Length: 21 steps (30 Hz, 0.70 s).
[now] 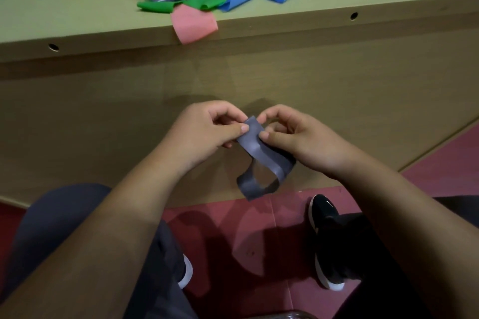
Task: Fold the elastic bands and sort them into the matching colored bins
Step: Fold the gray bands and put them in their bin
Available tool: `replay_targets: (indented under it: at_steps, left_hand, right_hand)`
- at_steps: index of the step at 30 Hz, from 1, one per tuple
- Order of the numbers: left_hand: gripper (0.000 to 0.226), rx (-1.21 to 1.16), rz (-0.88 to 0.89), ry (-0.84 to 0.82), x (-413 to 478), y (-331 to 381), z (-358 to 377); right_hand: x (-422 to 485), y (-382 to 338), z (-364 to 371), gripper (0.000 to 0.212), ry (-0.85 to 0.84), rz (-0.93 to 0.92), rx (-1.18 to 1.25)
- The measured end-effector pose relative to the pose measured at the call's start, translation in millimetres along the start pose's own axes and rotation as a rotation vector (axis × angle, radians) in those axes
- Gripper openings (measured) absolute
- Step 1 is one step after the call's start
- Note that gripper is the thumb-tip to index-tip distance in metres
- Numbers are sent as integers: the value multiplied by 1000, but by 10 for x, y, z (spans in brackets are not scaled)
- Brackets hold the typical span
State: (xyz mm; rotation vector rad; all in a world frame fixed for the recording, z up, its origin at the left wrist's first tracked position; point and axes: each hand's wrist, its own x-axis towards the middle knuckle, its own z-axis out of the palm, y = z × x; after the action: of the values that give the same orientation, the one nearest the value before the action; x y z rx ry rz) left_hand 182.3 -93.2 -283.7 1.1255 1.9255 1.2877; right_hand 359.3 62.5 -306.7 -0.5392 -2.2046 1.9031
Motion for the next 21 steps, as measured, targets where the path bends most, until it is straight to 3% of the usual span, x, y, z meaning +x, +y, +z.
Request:
replay_targets:
  at_steps: [4,8,11,18,21]
  left_hand:
    - [11,82,70,37,-45,56,-15]
    - [13,160,141,58,-93,111,-22]
    - [14,189,176,79,-121,163,-7]
    - [15,273,258,136,-219,390,-12]
    - [16,296,291,155,-262,529,-34]
  right_hand:
    - [-8,52,4,18,14,7,-195]
    - [-58,-6,4,36,12,-82,-448]
    - [-92,-63,11,41,42,-122,-500]
    - [-187,-262,12,30,157,-270,-637]
    - [-200,-369,28,23,211,-313,-546]
